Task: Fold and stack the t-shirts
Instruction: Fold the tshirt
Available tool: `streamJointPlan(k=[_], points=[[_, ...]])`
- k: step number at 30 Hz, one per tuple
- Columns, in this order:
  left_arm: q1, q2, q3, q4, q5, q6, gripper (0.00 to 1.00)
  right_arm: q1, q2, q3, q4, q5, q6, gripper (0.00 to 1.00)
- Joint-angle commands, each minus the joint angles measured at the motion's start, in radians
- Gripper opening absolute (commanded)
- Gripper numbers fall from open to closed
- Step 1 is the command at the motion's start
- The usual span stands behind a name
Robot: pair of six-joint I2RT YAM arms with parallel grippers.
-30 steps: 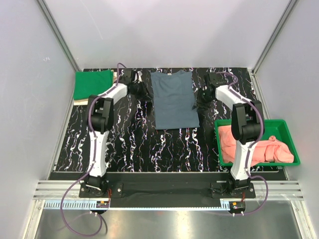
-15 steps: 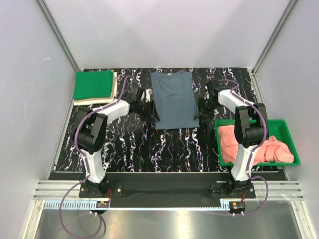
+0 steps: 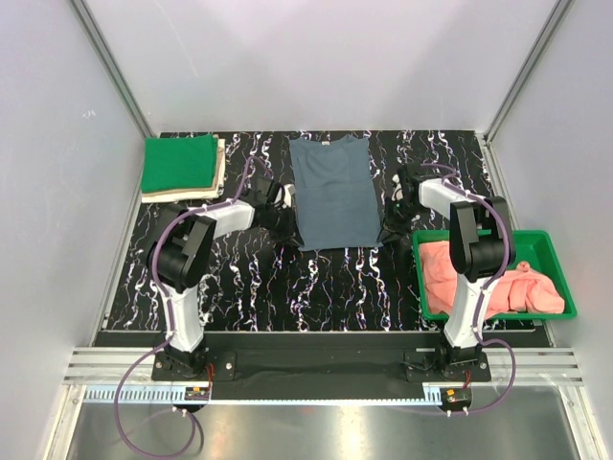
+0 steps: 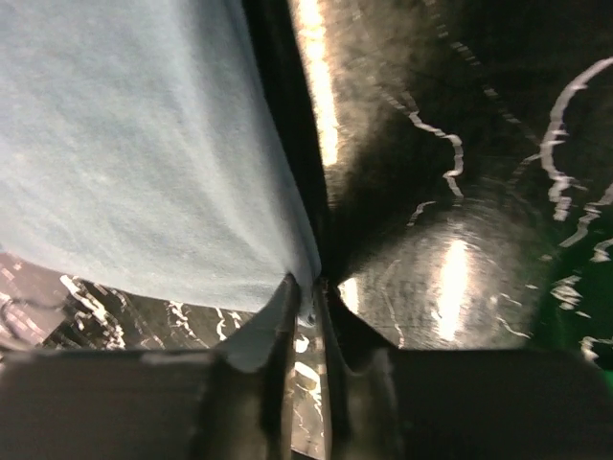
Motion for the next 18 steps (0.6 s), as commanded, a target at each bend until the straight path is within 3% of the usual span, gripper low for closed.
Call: streamJointPlan(k=[1,2,4,13,15,16,18], points=[[-0.005,-0.030,-0.046,0.016,-0.023,0.011,0.01,0.001,-0.043,-0.052,0.028,-0.029,0.005,0.13],[-0.005,-0.044,-0.059,0.013,-0.032,0.005,0.00,0.004,-0.057,-0.069,0.034,-0.044,0.011,0.05],[-0.006,-0.092,-0.114,0.006,-0.046,-0.001,0.00,0.010,-0.104,-0.130,0.059,-0.075,0.033,0.01],[-0.011,-0.308,-0.373,0.012,-0.092,-0.028,0.00,0.078,-0.324,-0.402,0.112,-0.055,0.120,0.00],[-0.026,-0.342,-0.424,0.013,-0.091,-0.041,0.04,0.094,-0.355,-0.445,0.115,-0.055,0.129,0.07],[-0.032,-0.377,-0.439,0.015,-0.089,-0.054,0.15,0.098,-0.361,-0.457,0.115,-0.055,0.134,0.13],[-0.043,-0.409,-0.470,0.018,-0.083,-0.067,0.23,0.101,-0.376,-0.482,0.117,-0.057,0.140,0.23]])
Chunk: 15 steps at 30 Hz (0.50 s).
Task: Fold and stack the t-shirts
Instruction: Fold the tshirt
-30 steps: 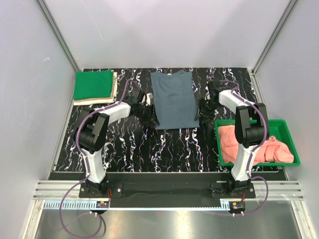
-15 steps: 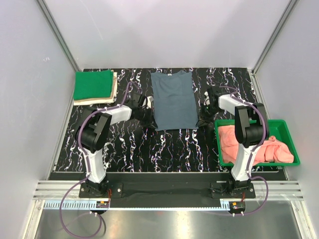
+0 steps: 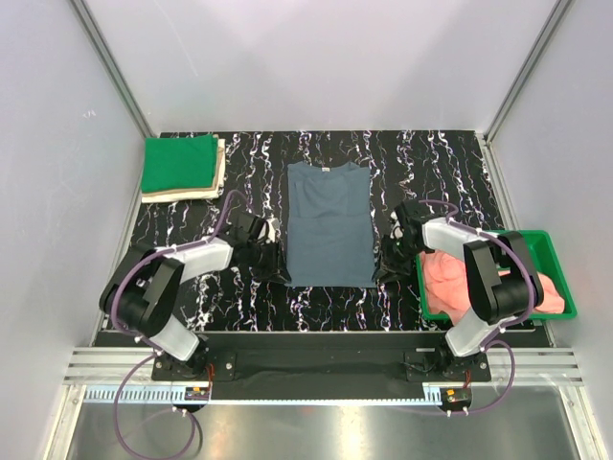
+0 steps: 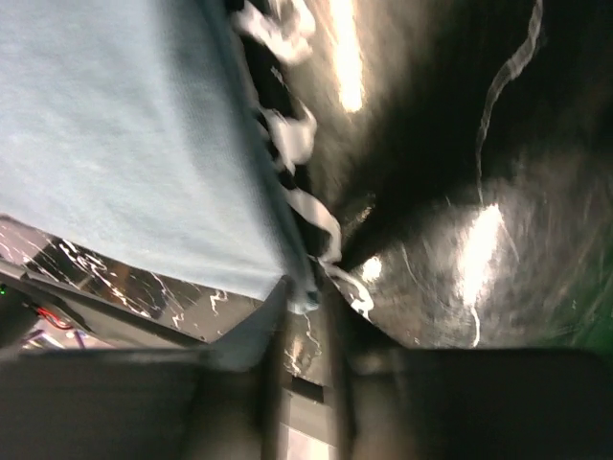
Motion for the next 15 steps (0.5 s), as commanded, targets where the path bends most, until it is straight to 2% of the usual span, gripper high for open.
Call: streamJointPlan(k=[1,4,5,11,15], points=[[-0.013,-0.092,-0.045,-0.021,-0.045,-0.021,0.35,0.002,-0.062,-0.036,0.015,0.018,0.020,0.35],[-0.008,-0.122,-0.026,-0.010,-0.005,-0.018,0.45,0.002,-0.078,-0.025,0.015,0.022,0.010,0.49],[-0.003,-0.119,0.004,-0.019,-0.007,-0.013,0.47,0.001,-0.076,-0.011,0.010,0.044,0.007,0.50],[0.079,0.010,0.199,-0.050,0.012,0.008,0.48,-0.016,-0.029,0.142,-0.019,0.045,-0.015,0.52],[0.116,0.152,0.329,-0.057,0.024,0.033,0.48,-0.050,0.072,0.275,-0.037,0.046,-0.064,0.50]])
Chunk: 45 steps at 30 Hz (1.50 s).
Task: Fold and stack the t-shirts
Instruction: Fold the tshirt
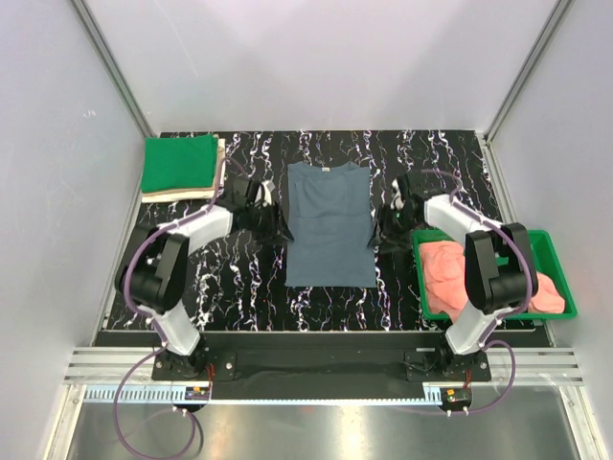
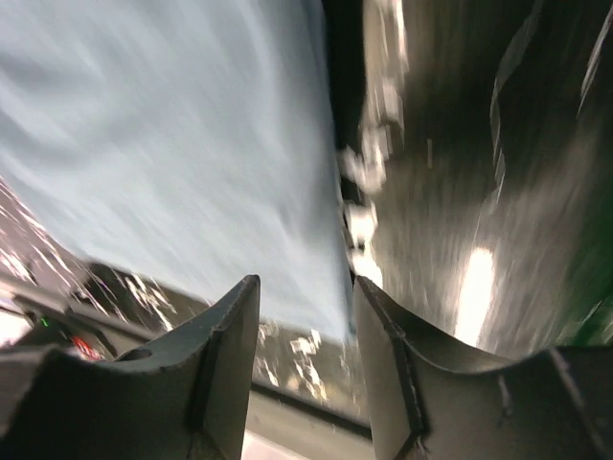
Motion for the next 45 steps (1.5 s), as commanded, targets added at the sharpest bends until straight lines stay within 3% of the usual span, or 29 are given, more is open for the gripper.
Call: streamJointPlan(k=[1,13,30,36,40,41,45], points=[[0.029,0.096,0.119,0.011,0.022,0.044,0.47,-0.038,0.070,0.132,0.005,0.014,-0.064,0.50],[0.071,0.277,0.389,-0.003,0.067,0.133,0.40,-0.099,0.323,0.411,0.010,-0.101,-0.207,0.44],[0.071,0.373,0.419,-0.012,0.105,0.176,0.40,-0.099,0.408,0.491,0.013,-0.184,-0.221,0.43],[0.075,0.393,0.453,-0.017,0.093,0.167,0.33,-0.099,0.450,0.518,0.016,-0.153,-0.227,0.26],[0.078,0.407,0.462,-0.020,0.105,0.156,0.12,-0.102,0.461,0.522,0.018,-0.110,-0.216,0.01],[0.080,0.416,0.462,-0.020,0.113,0.156,0.00,-0.108,0.457,0.516,0.030,-0.084,-0.209,0.00],[0.086,0.429,0.468,-0.021,0.115,0.148,0.00,-0.128,0.461,0.496,0.065,-0.081,-0.164,0.00]])
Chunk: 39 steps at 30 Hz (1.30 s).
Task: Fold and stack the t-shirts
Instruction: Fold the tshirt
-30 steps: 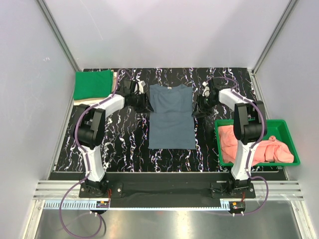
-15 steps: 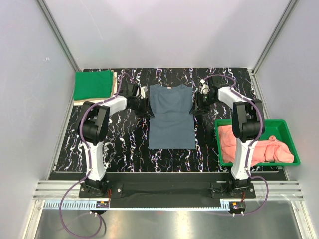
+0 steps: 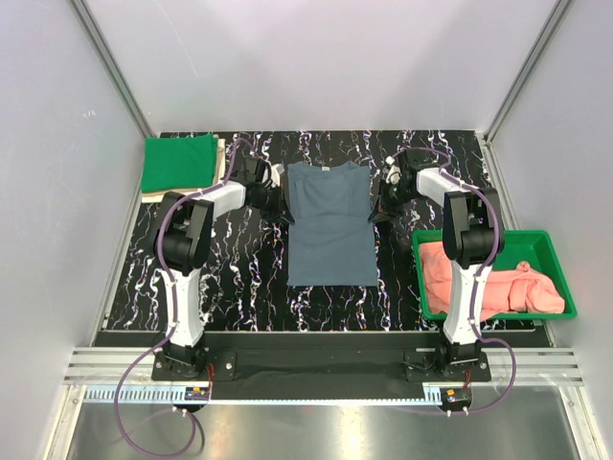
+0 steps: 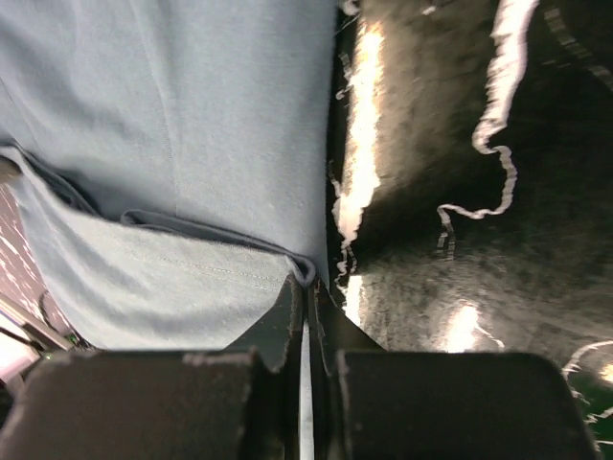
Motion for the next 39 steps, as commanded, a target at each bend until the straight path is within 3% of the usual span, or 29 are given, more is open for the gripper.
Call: streamJointPlan(k=[1,8,9,12,13,16,20,24,28,33,39], points=[[0.011,0.014,0.038,0.014,0.019,-0.006,0.00,-0.028,0.004,0.010,0.056,0.038,0.038,0.00],[0.024,0.016,0.049,0.016,-0.012,-0.036,0.00,-0.028,0.012,0.009,0.083,0.018,0.067,0.00],[0.024,0.016,0.057,0.014,-0.002,-0.043,0.14,-0.028,0.010,0.007,0.085,0.014,0.075,0.00],[0.024,-0.007,0.054,0.016,0.045,-0.051,0.29,-0.028,-0.028,0.004,0.082,0.035,0.101,0.20],[0.022,-0.024,0.045,0.014,0.042,-0.051,0.31,-0.028,-0.048,-0.005,0.080,0.073,0.133,0.34],[0.022,-0.123,-0.012,-0.024,-0.043,-0.057,0.41,-0.030,-0.124,-0.004,0.010,0.138,0.219,0.48],[-0.005,-0.303,-0.122,-0.111,-0.188,-0.037,0.42,-0.025,-0.277,-0.105,-0.058,0.127,0.325,0.50],[-0.073,-0.459,-0.346,-0.095,-0.199,-0.066,0.45,-0.005,-0.471,-0.322,-0.067,0.202,0.460,0.53],[-0.182,-0.599,-0.549,0.069,-0.121,-0.161,0.47,0.044,-0.647,-0.549,-0.058,0.251,0.668,0.57],[-0.268,-0.641,-0.730,0.207,-0.136,-0.273,0.52,0.168,-0.842,-0.704,-0.026,0.336,0.863,0.59],[-0.325,-0.619,-0.787,0.252,-0.223,-0.301,0.54,0.226,-0.942,-0.864,0.115,0.396,1.021,0.61]])
